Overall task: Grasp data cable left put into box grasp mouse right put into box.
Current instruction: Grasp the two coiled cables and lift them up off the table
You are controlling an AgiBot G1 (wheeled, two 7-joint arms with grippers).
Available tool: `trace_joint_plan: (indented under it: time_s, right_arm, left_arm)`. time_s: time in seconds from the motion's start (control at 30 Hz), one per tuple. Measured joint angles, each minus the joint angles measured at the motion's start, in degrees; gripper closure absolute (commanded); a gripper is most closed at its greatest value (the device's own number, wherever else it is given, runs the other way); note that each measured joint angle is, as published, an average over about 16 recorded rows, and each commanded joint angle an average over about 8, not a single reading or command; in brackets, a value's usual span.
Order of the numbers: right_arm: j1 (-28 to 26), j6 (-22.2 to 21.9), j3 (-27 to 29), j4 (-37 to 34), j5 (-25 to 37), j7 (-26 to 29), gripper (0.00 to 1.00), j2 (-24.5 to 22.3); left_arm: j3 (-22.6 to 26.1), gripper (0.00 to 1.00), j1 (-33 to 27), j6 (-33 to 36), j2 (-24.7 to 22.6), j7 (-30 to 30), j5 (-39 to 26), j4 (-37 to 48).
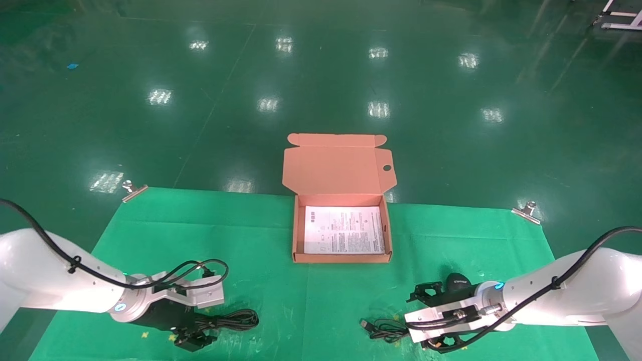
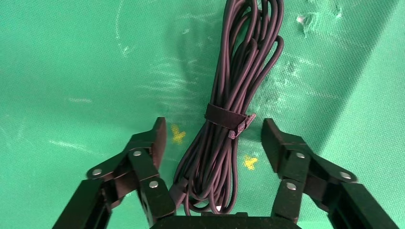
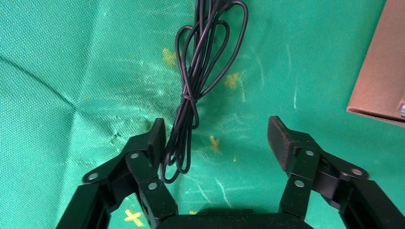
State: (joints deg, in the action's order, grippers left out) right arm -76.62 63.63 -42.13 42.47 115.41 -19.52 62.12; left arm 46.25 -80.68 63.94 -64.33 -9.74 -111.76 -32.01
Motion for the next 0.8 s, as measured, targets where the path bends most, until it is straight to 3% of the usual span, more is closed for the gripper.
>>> trace_joint_plan:
  time_s: [0.8]
  right_arm:
    - [-0.1,0.2,0.0,0.2,0.2,0.2,1.0,-0.2]
  left_arm:
    - [0.1,1.0,0.1,0.6,0.1,0.2,0.2,-0.7]
